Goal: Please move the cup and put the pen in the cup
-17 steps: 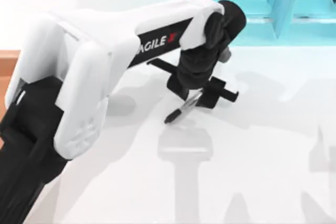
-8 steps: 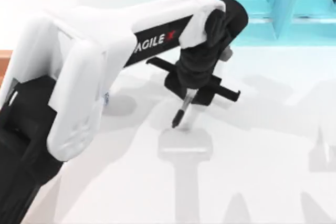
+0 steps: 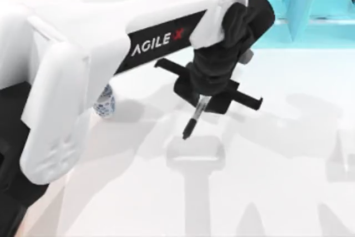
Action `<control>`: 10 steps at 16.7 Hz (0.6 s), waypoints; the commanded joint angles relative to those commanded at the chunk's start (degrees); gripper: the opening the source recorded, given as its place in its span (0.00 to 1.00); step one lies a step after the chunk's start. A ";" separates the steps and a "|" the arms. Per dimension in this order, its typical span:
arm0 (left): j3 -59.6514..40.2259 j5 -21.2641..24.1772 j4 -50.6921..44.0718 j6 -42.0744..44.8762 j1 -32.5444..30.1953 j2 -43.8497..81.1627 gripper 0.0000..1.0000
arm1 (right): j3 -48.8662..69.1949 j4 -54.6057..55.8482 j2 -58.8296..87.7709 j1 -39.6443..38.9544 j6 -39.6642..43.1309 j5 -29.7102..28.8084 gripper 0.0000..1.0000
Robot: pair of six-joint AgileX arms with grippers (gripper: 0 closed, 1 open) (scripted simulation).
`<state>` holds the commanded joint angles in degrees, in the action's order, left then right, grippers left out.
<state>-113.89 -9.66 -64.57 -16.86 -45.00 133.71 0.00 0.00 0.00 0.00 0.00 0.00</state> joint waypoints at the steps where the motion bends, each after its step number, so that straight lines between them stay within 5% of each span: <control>1: 0.70 -0.05 -0.39 -0.39 -0.40 -1.00 0.00 | 0.00 0.00 0.00 0.00 0.00 0.00 1.00; 10: 7.00 -0.53 -3.93 -4.06 -3.99 -10.39 0.00 | 0.00 0.00 0.00 0.00 0.00 0.00 1.00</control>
<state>-106.88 -10.19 -68.49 -20.92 -48.99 123.31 0.00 0.00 0.00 0.00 0.00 0.00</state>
